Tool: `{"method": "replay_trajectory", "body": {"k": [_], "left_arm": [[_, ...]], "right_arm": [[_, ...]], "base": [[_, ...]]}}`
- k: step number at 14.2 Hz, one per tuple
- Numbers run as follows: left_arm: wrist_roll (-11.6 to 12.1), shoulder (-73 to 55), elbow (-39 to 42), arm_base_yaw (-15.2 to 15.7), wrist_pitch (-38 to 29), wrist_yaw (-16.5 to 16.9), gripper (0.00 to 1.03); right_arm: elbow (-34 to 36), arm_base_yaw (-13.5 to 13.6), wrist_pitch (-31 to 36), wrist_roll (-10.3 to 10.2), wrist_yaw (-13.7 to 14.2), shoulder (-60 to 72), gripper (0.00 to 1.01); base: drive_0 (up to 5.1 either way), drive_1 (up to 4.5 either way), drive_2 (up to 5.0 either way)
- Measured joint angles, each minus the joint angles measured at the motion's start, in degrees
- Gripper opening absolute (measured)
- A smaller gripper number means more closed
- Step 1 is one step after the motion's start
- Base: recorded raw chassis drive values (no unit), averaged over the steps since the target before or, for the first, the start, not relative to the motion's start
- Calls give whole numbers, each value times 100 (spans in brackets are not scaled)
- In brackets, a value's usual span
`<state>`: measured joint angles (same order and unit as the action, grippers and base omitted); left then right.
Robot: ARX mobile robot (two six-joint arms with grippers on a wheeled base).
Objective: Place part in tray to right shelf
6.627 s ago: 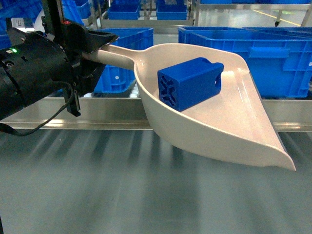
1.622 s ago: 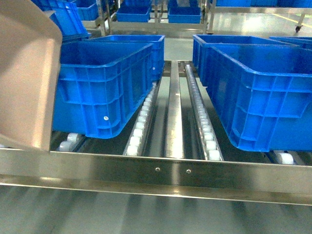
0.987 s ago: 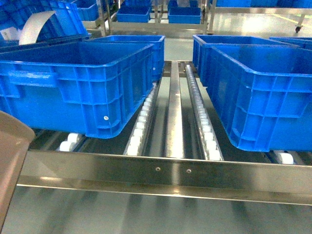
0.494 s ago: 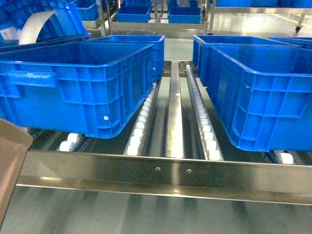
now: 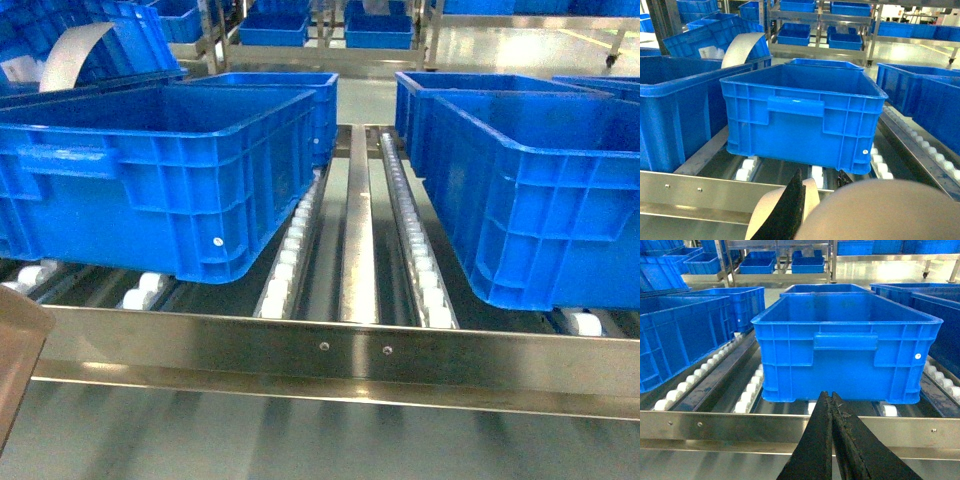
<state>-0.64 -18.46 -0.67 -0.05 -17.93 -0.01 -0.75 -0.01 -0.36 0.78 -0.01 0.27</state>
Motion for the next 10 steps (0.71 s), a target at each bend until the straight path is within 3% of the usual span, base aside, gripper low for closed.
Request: {"method": "replay_trajectory", "body": {"k": [7,9,10], "left_arm": [[2,839,0,0,817,0,13],[0,1773,-2,0,1974,-4,13],[7,1784,-15,0,1729,-2,13]], "right_arm": [[0,0,9,0,0,0,2],[0,0,9,0,2,0,2],[0,0,20,0,-2,0,2]], "base": [[0,0,0],[0,0,0],[0,0,0]]}}
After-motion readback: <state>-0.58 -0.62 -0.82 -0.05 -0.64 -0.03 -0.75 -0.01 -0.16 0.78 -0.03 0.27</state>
